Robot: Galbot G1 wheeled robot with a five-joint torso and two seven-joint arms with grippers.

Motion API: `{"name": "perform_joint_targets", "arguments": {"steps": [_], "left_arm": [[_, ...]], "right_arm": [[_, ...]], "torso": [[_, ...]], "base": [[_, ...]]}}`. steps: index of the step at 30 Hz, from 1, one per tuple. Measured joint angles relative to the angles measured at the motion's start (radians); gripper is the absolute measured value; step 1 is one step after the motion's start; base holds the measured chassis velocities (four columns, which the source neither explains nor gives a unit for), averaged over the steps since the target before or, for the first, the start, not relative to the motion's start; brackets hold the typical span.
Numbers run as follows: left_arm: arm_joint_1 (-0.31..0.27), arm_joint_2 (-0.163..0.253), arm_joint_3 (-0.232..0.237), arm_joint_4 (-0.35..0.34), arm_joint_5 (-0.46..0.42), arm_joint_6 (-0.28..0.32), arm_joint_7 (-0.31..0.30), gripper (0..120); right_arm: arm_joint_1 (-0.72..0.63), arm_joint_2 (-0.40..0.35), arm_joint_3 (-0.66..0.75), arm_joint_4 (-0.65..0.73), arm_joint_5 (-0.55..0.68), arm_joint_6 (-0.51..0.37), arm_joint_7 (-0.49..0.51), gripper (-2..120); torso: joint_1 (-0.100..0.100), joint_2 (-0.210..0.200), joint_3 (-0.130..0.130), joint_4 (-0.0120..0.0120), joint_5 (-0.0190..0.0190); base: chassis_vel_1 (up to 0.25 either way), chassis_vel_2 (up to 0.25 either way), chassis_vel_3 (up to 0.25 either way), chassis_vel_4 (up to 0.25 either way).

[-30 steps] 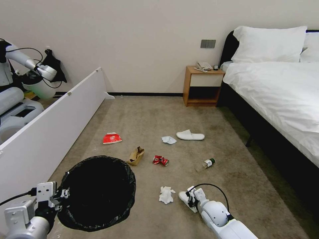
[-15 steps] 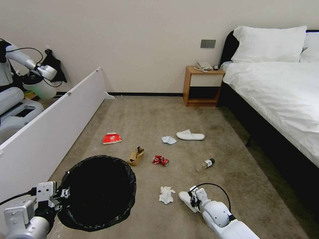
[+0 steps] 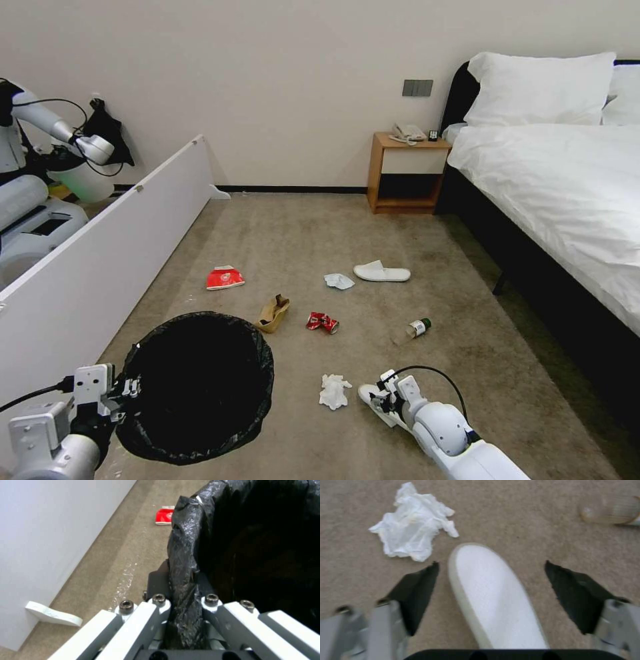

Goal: Pick up the trash bin, then pick up the garbage from the floor and place it into the trash bin.

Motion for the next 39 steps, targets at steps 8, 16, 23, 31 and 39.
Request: {"name": "perform_joint_targets", "arguments": {"steps": [8, 16, 23, 31, 39], "left_arm": [[0.002, -0.008, 0.003, 0.002, 0.005, 0.0, 0.0, 4], [0.007, -0.012, -0.003, -0.003, 0.005, 0.0, 0.0, 4], [0.006, -0.016, -0.002, -0.003, 0.005, 0.0, 0.0, 4], [0.007, -0.017, 0.0, -0.003, 0.007, 0.0, 0.0, 4], [0.006, -0.015, -0.002, -0.003, 0.006, 0.0, 0.0, 4]], "right_arm": [[0.046, 0.032, -0.054, -0.037, -0.029, -0.044, -0.017, 100], [0.068, 0.046, -0.084, -0.077, -0.048, -0.08, -0.02, 100], [0.083, 0.062, -0.097, -0.107, -0.054, -0.081, -0.022, 100], [0.119, 0.087, -0.105, -0.157, -0.064, -0.084, -0.03, 100], [0.141, 0.095, -0.112, -0.2, -0.077, -0.09, -0.035, 100]], "torso": [[0.0, 0.0, 0.0, 0.0005, 0.0], [0.0, 0.0, 0.0, -0.0001, -0.0001], [0.0, 0.0, 0.0, 0.0, -0.0001], [0.0, 0.0, 0.0, 0.0001, 0.0], [0.0, 0.0, 0.0, 0.0001, 0.0]], "base": [[0.0, 0.0, 0.0, 0.0], [0.0, 0.0, 0.0, 0.0], [0.0, 0.0, 0.0, 0.0], [0.0, 0.0, 0.0, 0.0], [0.0, 0.0, 0.0, 0.0]]}}
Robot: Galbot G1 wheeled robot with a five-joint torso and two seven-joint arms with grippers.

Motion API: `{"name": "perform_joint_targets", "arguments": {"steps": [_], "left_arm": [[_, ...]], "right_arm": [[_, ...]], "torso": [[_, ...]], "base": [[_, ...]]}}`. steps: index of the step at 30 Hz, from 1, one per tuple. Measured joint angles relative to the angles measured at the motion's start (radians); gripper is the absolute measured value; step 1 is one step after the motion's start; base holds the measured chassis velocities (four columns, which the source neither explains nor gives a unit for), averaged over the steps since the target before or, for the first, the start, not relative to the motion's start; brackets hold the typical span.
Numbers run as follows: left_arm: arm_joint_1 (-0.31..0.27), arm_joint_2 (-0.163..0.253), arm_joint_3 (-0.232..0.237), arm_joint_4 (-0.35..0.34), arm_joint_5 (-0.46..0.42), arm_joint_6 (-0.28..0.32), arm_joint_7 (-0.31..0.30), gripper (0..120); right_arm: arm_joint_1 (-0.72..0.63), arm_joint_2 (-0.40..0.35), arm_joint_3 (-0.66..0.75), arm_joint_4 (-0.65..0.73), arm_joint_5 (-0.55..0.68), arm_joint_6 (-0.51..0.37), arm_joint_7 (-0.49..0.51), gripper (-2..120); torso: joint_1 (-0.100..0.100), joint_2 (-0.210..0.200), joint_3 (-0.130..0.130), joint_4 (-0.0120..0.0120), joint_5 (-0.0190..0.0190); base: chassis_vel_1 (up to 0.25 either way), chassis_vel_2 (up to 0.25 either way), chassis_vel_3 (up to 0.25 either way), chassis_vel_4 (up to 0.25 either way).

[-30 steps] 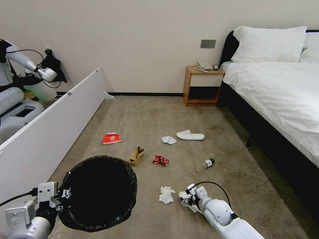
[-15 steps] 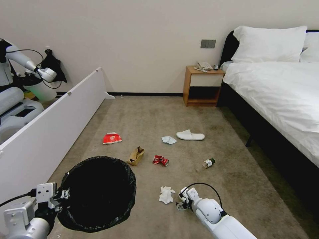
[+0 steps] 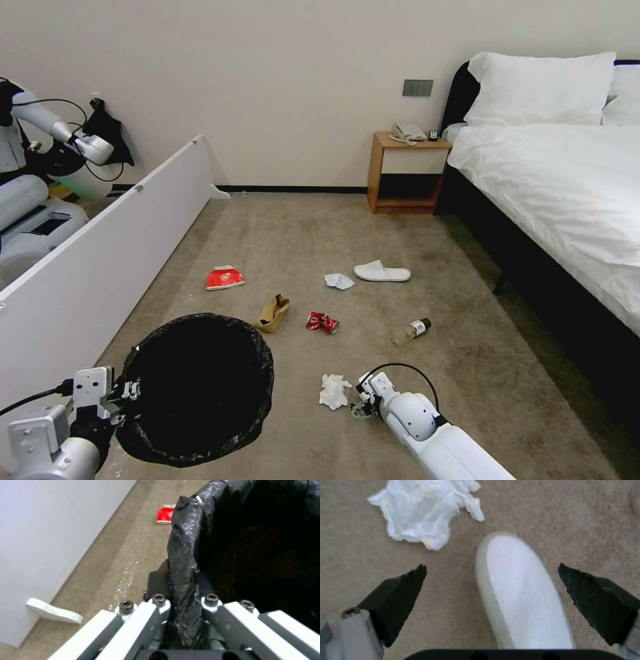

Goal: Pick up the trash bin, then pick up the garbage from the floor and place it into the trash bin.

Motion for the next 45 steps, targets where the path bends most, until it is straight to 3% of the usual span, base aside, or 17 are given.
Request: {"name": "perform_joint_targets", "arguments": {"steps": [33, 45], "left_arm": [[0.002, -0.003, 0.0, -0.003, -0.002, 0.0, 0.001, 4], [0.005, -0.004, -0.004, -0.007, -0.002, 0.0, 0.001, 4]], "right_arm": [[0.034, 0.019, -0.003, -0.098, -0.017, 0.002, -0.037, 100], [0.044, 0.019, 0.002, -0.112, -0.02, 0.006, -0.053, 61]], "torso": [[0.0, 0.0, 0.0, 0.0, 0.0], [0.0, 0.0, 0.0, 0.0, 0.0]], "base": [[0.0, 0.0, 0.0, 0.0], [0.0, 0.0, 0.0, 0.0]]}}
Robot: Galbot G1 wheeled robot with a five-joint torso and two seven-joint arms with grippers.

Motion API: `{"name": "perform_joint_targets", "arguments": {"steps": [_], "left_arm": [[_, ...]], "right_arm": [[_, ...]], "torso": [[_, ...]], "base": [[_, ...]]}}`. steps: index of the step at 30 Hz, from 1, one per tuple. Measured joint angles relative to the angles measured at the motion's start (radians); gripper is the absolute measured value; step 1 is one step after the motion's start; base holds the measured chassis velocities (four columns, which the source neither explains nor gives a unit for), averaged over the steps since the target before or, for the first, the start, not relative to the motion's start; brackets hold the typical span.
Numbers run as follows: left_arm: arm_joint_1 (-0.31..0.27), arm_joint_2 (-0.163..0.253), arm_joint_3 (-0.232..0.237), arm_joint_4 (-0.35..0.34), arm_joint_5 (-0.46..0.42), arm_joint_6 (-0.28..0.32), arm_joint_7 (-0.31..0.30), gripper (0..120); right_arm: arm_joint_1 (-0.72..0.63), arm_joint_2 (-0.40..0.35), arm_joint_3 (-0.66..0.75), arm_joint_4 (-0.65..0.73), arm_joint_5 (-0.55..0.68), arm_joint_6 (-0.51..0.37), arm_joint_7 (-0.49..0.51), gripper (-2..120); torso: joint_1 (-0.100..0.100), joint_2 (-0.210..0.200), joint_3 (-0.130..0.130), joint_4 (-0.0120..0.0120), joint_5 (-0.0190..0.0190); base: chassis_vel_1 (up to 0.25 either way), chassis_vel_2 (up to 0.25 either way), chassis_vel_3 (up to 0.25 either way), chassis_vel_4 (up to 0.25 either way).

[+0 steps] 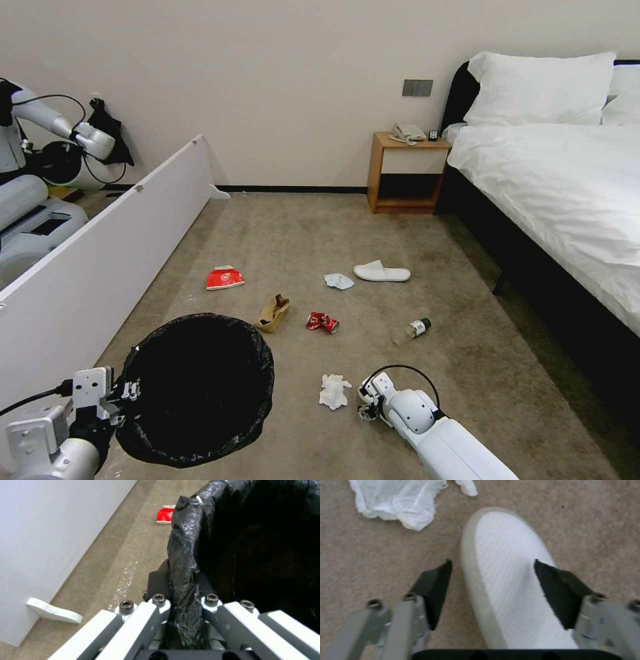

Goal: Pick up the trash bin, then pick up the garbage from the floor and place it into the trash bin.

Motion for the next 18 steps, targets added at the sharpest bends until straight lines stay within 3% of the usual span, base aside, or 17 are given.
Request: {"name": "perform_joint_targets", "arguments": {"steps": [2, 10, 13, 18], "left_arm": [[-0.001, 0.001, 0.0, 0.0, 0.0, 0.0, 0.0, 4], [-0.003, 0.0, 0.002, 0.0, 0.0, 0.0, 0.0, 4], [-0.002, 0.0, 0.002, 0.0, 0.0, 0.0, 0.0, 4], [0.0, 0.001, 0.001, -0.001, 0.0, 0.0, 0.0, 4]], "right_arm": [[-0.003, -0.006, 0.006, 0.004, 0.0, -0.001, 0.002, 48], [-0.016, -0.018, 0.016, 0.015, 0.0, -0.002, 0.004, 24], [-0.018, -0.02, 0.016, 0.019, -0.001, -0.005, 0.005, 8], [-0.018, -0.018, 0.014, 0.021, -0.001, -0.007, 0.005, 1]], "torso": [[0.0, 0.0, 0.0, 0.0, 0.0], [0.0, 0.0, 0.0, -0.0001, 0.0], [0.0, 0.0, 0.0, -0.0001, -0.0001], [0.0, 0.0, 0.0, -0.0001, 0.0]], "base": [[0.0, 0.0, 0.0, 0.0], [0.0, 0.0, 0.0, 0.0], [0.0, 0.0, 0.0, 0.0], [0.0, 0.0, 0.0, 0.0]]}}
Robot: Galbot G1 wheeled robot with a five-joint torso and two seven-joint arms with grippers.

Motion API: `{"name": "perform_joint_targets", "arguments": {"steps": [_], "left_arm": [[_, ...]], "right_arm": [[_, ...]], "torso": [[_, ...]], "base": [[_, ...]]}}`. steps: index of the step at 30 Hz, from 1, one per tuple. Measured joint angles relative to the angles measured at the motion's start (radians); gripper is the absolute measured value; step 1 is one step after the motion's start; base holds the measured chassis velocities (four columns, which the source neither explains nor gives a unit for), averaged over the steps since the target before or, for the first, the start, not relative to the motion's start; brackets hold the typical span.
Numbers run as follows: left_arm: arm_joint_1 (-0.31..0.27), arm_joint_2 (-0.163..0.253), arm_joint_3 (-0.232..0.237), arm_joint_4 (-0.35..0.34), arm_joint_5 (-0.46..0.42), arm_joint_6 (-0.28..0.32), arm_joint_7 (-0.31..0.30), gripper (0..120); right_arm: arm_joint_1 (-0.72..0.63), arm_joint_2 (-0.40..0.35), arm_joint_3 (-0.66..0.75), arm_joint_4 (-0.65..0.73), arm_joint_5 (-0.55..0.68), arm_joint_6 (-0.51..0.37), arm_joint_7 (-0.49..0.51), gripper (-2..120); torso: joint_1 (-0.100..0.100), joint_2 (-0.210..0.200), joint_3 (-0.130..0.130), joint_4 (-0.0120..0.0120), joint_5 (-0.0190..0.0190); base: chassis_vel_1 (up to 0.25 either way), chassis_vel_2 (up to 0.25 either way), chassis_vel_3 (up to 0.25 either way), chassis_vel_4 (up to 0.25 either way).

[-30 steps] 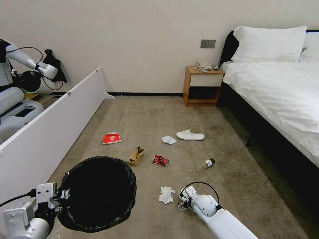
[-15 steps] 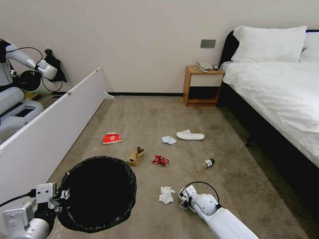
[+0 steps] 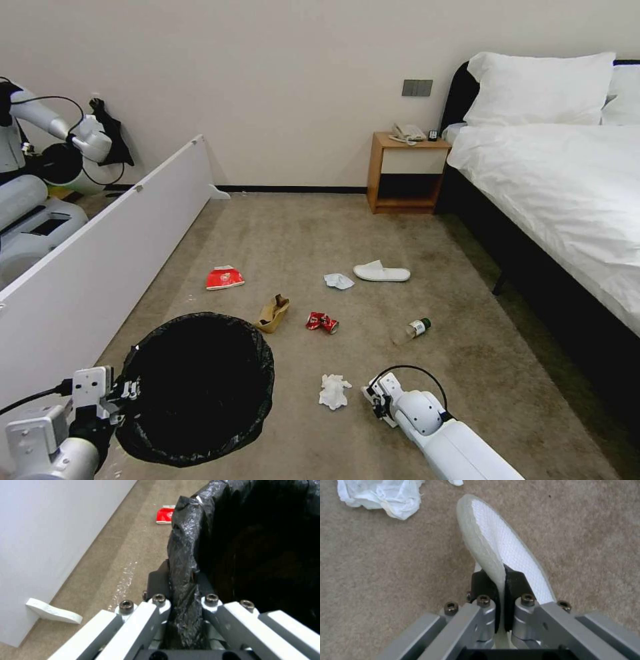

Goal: Pick up the trash bin, then pick up the garbage from the floor and place it into the trash bin.

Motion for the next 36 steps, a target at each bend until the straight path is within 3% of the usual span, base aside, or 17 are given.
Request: {"name": "perform_joint_targets", "arguments": {"steps": [10, 13, 15, 16, 18, 22, 24, 25, 27, 29, 30, 36], "left_arm": [[0.003, 0.008, 0.001, 0.0, -0.002, 0.0, -0.004, 4], [0.001, 0.015, 0.006, 0.002, -0.004, 0.0, -0.005, 4], [0.004, 0.022, 0.012, 0.004, -0.016, 0.0, -0.008, 4], [0.004, 0.022, 0.012, 0.004, -0.016, 0.0, -0.008, 4], [0.009, 0.037, 0.019, 0.017, -0.023, 0.0, -0.01, 4], [0.009, 0.056, 0.031, 0.034, -0.036, 0.0, -0.013, 4], [0.0, 0.076, 0.045, 0.052, -0.071, 0.0, -0.024, 4], [0.0, 0.076, 0.045, 0.052, -0.071, 0.0, -0.024, 4], [-0.012, 0.083, 0.055, 0.067, -0.09, 0.0, -0.028, 4], [-0.015, 0.083, 0.058, 0.071, -0.092, 0.0, -0.028, 4], [-0.018, 0.08, 0.065, 0.076, -0.092, 0.0, -0.028, 4], [-0.005, 0.078, 0.072, 0.079, -0.092, 0.0, -0.028, 4]], "right_arm": [[-0.031, -0.053, 0.043, 0.088, -0.008, 0.006, 0.005, 1], [-0.059, -0.074, 0.106, 0.149, -0.003, 0.056, 0.018, 1], [-0.104, -0.104, 0.191, 0.225, 0.022, 0.16, 0.029, 1], [-0.104, -0.104, 0.191, 0.225, 0.022, 0.16, 0.029, 1], [-0.147, -0.167, 0.269, 0.321, 0.082, 0.267, 0.032, 1], [-0.174, -0.23, 0.332, 0.428, 0.152, 0.356, 0.037, 1], [-0.196, -0.296, 0.394, 0.551, 0.26, 0.478, 0.033, 1], [-0.196, -0.296, 0.394, 0.551, 0.26, 0.478, 0.033, 1], [-0.197, -0.335, 0.456, 0.658, 0.38, 0.58, 0.008, 1], [-0.191, -0.339, 0.469, 0.68, 0.417, 0.607, -0.004, 1], [-0.173, -0.34, 0.497, 0.729, 0.507, 0.647, -0.035, 1], [-0.088, -0.314, 0.513, 0.829, 0.718, 0.695, -0.093, 1]], "torso": [[0.0, 0.0, 0.0, 0.0001, 0.0001], [0.0, 0.0, 0.0, -0.0001, 0.0001], [0.0, 0.0, 0.0, 0.0004, 0.0003], [0.0, 0.0, 0.0, 0.0004, 0.0003], [0.0, 0.0, 0.0, -0.0003, 0.0005], [0.0, 0.0, 0.0, -0.0005, 0.0001], [0.0, 0.0, 0.0, 0.0, -0.0001], [0.0, 0.0, 0.0, 0.0, -0.0001], [0.0, 0.0, 0.0, -0.0002, -0.0002], [0.0, 0.0, 0.0, -0.0002, -0.0002], [0.0, 0.0, 0.0, 0.0003, 0.0003], [0.0, 0.0, 0.0, 0.0003, 0.0]], "base": [[0.0, 0.0, 0.0, 0.0], [0.0, 0.0, 0.0, 0.0], [0.0, 0.0, 0.0, 0.0], [0.0, 0.0, 0.0, 0.0], [0.0, 0.0, 0.0, 0.0], [0.0, 0.0, 0.0, 0.0], [0.0, 0.0, 0.0, 0.0], [0.0, 0.0, 0.0, 0.0], [0.0, 0.0, 0.0, 0.0], [0.0, 0.0, 0.0, 0.0], [0.0, 0.0, 0.0, 0.0], [0.0, 0.0, 0.0, 0.0]]}}
